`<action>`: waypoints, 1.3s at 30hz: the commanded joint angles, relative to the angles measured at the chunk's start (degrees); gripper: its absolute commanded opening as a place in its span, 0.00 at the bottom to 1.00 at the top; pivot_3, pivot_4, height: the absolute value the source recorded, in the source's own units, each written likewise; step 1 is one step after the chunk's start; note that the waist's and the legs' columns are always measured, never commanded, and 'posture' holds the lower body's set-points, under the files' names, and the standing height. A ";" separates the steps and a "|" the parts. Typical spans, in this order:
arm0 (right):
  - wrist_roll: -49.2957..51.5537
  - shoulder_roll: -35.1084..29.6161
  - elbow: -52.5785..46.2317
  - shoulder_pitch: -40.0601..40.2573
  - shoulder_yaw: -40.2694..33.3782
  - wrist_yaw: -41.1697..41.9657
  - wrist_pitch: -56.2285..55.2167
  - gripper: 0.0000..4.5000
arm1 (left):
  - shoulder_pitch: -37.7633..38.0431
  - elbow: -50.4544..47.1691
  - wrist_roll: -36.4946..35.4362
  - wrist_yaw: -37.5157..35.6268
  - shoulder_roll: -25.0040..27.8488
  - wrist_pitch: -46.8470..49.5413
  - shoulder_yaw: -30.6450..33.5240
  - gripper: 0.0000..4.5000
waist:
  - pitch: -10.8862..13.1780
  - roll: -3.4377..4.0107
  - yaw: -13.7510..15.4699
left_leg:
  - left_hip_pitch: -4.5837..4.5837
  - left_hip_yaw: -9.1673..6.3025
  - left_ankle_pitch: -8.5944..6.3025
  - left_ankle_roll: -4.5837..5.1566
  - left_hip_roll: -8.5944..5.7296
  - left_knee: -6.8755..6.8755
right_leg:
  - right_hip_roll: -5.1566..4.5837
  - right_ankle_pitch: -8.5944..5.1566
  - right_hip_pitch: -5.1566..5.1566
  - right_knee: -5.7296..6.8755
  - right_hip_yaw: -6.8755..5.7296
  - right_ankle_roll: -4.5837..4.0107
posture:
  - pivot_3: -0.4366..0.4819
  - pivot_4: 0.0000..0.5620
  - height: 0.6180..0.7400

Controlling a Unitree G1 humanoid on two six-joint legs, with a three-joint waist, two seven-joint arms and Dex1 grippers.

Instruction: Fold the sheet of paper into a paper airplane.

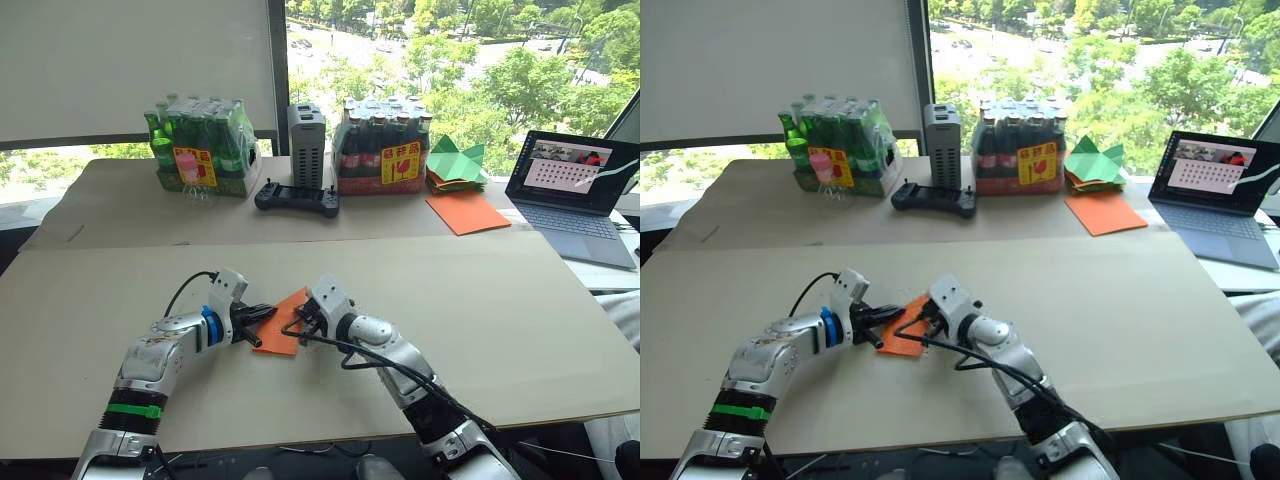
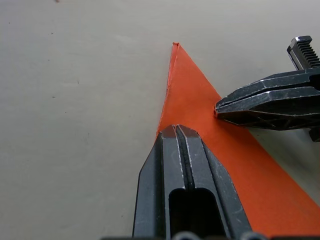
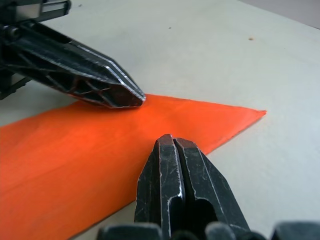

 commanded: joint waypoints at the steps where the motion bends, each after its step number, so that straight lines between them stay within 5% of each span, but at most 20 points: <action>1: -0.45 0.37 2.72 -0.60 -1.42 -1.68 0.72 0.00 | 0.80 -0.25 0.90 0.38 0.64 0.82 -0.33 0.00 | 0.00 0.00 -0.01 | 0.00 0.00 0.00 0.00 -0.01 0.00 | 0.00 0.00 0.00 0.00 0.00 0.00 | 0.48 0.27 1.00; 29: -1.33 2.98 17.15 -7.15 -5.02 -10.23 -3.67 0.00 | 1.43 -1.96 0.44 0.87 0.69 1.74 0.21 0.00 | -0.01 0.01 -0.20 | 0.05 -0.01 0.00 0.00 -0.01 0.00 | -0.02 0.00 0.05 0.01 0.00 0.00 | 0.48 0.27 1.00; 39: -0.78 1.66 10.79 -3.02 -0.23 -2.55 0.42 0.00 | 1.10 -1.59 0.55 0.87 0.64 1.70 0.35 0.00 | -0.01 0.01 -0.24 | 0.05 -0.01 0.00 0.00 -0.01 -0.02 | -0.02 0.00 0.05 -0.02 0.00 0.01 | 0.48 0.27 1.00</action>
